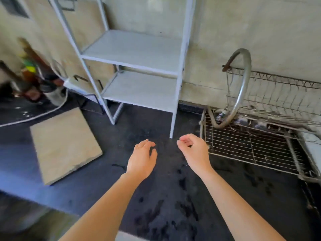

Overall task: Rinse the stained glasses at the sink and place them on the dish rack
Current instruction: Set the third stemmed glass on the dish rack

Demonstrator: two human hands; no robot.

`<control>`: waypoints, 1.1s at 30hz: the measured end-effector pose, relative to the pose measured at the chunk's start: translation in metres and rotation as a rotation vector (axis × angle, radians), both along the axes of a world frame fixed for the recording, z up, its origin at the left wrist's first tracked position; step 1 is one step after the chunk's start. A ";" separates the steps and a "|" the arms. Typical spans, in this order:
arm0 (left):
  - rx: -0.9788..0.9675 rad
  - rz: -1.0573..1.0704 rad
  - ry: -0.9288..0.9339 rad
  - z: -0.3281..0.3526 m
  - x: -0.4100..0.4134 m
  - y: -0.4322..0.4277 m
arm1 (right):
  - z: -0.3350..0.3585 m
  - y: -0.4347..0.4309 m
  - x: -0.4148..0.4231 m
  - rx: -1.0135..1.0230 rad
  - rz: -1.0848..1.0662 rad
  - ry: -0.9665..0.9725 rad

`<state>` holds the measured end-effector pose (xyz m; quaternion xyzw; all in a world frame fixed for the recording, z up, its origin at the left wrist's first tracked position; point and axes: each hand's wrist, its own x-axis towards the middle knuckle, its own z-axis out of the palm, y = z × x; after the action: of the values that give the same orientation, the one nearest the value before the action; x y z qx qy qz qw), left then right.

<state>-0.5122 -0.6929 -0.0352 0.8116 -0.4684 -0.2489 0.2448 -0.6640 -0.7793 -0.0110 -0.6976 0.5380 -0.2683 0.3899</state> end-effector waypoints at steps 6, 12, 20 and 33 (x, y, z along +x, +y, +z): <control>0.077 0.211 -0.005 0.013 0.098 0.153 | 0.001 0.112 0.119 0.046 0.313 0.088; 0.067 0.429 -0.070 0.013 0.187 0.339 | -0.002 0.266 0.238 0.082 0.584 0.176; 0.100 0.812 -0.017 0.016 0.279 0.529 | -0.008 0.427 0.363 0.116 0.877 0.241; 0.003 1.095 0.069 -0.001 0.460 0.624 | -0.001 0.534 0.580 0.056 1.114 0.237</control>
<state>-0.0523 -0.0694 -0.0362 0.9285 0.0311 -0.1122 0.3527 -0.0843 -0.2454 -0.0119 -0.8907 0.1359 0.0721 0.4278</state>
